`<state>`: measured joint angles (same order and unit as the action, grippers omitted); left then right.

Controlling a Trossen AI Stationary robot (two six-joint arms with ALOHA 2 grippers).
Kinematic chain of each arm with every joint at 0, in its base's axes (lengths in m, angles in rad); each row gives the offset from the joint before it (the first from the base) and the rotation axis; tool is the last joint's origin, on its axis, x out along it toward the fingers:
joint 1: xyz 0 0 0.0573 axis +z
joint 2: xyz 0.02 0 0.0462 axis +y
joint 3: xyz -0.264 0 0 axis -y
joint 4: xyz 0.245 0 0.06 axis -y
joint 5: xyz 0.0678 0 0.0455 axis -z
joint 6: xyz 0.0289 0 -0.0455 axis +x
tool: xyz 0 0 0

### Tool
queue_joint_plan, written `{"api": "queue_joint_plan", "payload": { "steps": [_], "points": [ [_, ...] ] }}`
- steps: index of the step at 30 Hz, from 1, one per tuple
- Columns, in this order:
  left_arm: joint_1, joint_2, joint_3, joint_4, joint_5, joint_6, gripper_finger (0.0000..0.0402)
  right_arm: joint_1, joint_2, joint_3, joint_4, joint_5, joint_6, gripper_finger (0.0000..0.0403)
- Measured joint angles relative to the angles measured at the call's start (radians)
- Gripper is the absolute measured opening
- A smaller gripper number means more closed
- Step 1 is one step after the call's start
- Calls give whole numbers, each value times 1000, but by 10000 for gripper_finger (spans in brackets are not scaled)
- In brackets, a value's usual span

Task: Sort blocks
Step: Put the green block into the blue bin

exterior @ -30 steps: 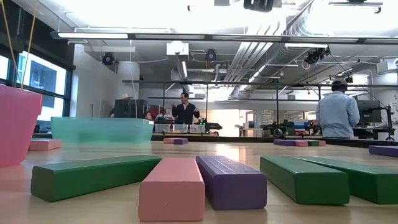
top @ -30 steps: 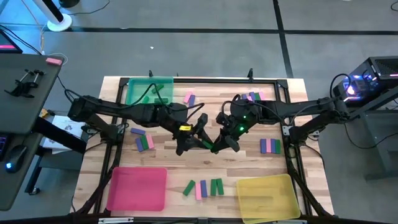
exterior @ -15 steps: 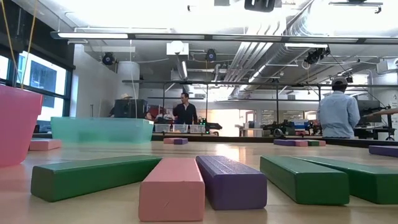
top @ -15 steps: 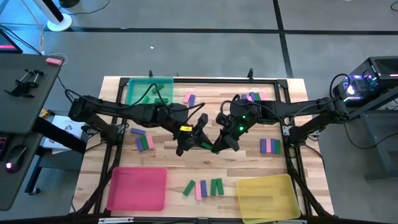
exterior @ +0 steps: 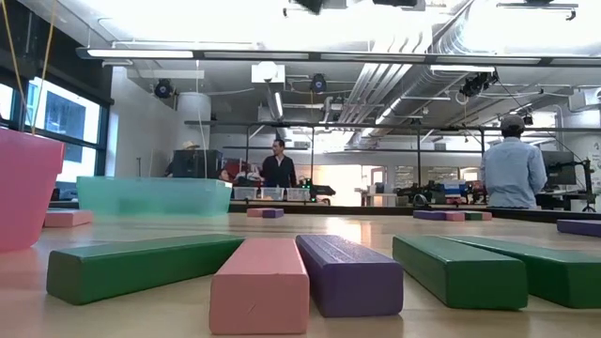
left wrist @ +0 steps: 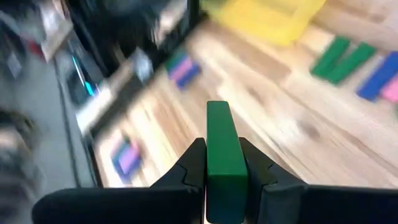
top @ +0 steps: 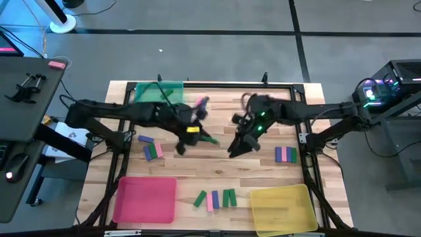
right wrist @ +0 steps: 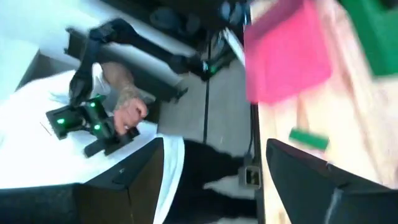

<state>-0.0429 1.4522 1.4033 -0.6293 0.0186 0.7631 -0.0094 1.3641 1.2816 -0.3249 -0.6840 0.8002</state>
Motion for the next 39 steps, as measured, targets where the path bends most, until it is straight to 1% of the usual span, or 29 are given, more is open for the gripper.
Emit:
{"api": "queue_joint_plan", "payload": {
  "steps": [2,4,6,8,12,14,16,18,20,22,25,28,30,32,36,39],
  "points": [
    [44,-39,0,-109,-13,-85,28,-25,-34,0,-14,13,-24,255],
    [108,-80,-1,-222,-33,-168,28,-49,-66,0,-29,52,-50,255],
    [188,-141,-34,-262,-54,-256,28,-73,-102,0,-46,104,-75,255],
    [286,-233,-124,-241,-73,-322,28,-92,-140,0,-53,157,-96,256],
    [506,-421,-387,-49,-142,-497,28,-104,-203,0,-68,286,-143,256],
    [608,-478,-508,11,-129,-611,28,-104,-234,0,-83,358,-171,256],
    [682,-494,-595,25,-81,-728,28,-101,-265,0,-102,437,-191,256],
    [725,-478,-663,17,-44,-826,28,-93,-293,0,-139,514,-205,256],
    [753,-446,-720,16,-53,-875,28,-81,-321,0,-184,593,-214,256],
    [785,-402,-751,28,-83,-897,28,-66,-351,0,-235,662,-214,256],
    [833,-330,-755,30,-108,-915,28,-38,-393,0,-305,742,-184,256],
    [873,-268,-724,30,-109,-923,34,-1,-425,0,-357,816,-160,256],
    [891,-237,-688,29,-109,-914,60,23,-441,0,-381,861,-152,256],
    [903,-216,-646,14,-104,-891,96,42,-446,0,-393,893,-154,256],
    [910,-193,-536,-72,-101,-881,163,65,-445,0,-399,893,-185,256],
    [909,-191,-447,-148,-99,-860,195,83,-443,0,-399,889,-228,256]
  ]
}}
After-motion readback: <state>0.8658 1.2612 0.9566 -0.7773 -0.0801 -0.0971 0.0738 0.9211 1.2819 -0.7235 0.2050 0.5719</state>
